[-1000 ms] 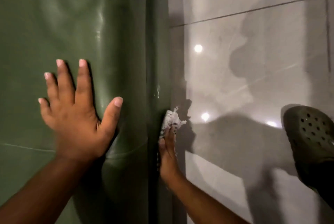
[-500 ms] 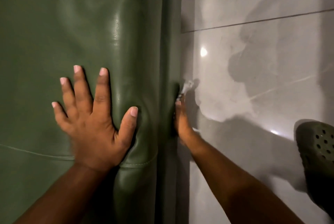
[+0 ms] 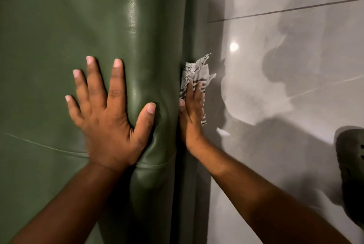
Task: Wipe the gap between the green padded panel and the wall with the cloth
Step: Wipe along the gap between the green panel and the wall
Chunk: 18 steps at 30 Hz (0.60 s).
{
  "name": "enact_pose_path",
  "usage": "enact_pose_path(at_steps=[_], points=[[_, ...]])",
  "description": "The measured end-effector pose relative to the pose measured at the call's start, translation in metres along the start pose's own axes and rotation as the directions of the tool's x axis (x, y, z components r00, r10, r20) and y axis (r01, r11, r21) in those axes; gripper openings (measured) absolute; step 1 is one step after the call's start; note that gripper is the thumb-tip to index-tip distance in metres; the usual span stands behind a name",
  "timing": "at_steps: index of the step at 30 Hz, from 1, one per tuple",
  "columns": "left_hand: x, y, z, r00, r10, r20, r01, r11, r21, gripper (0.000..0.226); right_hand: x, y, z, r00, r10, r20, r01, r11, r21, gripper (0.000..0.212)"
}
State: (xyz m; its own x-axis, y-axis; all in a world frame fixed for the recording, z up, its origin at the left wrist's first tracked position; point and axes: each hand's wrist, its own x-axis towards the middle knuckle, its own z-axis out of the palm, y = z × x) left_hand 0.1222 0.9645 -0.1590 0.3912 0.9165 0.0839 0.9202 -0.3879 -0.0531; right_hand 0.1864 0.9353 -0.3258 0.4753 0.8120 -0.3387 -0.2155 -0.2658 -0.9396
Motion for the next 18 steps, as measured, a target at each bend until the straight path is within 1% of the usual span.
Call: enact_pose_path(at_steps=[2, 4, 7, 9, 11, 12, 14, 16, 18], points=[[0.0, 0.0, -0.001, 1.0, -0.003, 0.011, 0.003, 1.0, 0.009, 0.084, 0.0, 0.001, -0.011, 1.0, -0.004, 0.026, 0.004, 0.999, 0.032, 0.052], [0.0, 0.002, -0.003, 1.0, -0.011, 0.013, 0.011, 1.0, 0.009, 0.085, 0.007, 0.003, -0.029, 0.999, -0.033, 0.007, 0.032, 0.999, 0.028, 0.046], [0.0, 0.004, -0.004, 1.0, -0.015, 0.022, 0.015, 1.0, 0.006, 0.085, 0.026, 0.005, -0.044, 0.987, -0.159, -0.016, 0.155, 0.977, -0.147, 0.04], [0.002, 0.006, -0.005, 1.0, -0.013, 0.025, 0.013, 1.0, 0.007, 0.086, 0.036, 0.006, -0.037, 0.965, -0.26, 0.018, 0.258, 0.942, -0.216, 0.049], [0.001, 0.007, -0.005, 1.0, -0.01, 0.02, 0.01, 1.0, 0.003, 0.086, 0.035, 0.004, -0.026, 0.955, -0.292, 0.045, 0.296, 0.941, -0.166, 0.056], [0.0, 0.007, -0.004, 1.0, -0.014, 0.012, 0.014, 1.0, -0.002, 0.086, 0.031, 0.005, -0.022, 0.953, -0.3, 0.04, 0.303, 0.943, -0.14, 0.054], [0.0, 0.008, -0.004, 1.0, -0.013, -0.004, 0.013, 1.0, -0.012, 0.085, 0.012, 0.018, -0.018, 0.956, -0.293, 0.027, 0.294, 0.944, -0.147, 0.051], [0.0, 0.007, -0.003, 1.0, -0.008, -0.009, 0.008, 1.0, -0.003, 0.085, -0.029, 0.034, -0.015, 0.957, -0.284, 0.06, 0.29, 0.945, -0.151, 0.052], [0.0, 0.006, -0.004, 1.0, -0.007, -0.013, 0.007, 1.0, 0.001, 0.084, -0.076, 0.045, -0.013, 0.968, -0.239, 0.076, 0.245, 0.966, -0.082, 0.057]])
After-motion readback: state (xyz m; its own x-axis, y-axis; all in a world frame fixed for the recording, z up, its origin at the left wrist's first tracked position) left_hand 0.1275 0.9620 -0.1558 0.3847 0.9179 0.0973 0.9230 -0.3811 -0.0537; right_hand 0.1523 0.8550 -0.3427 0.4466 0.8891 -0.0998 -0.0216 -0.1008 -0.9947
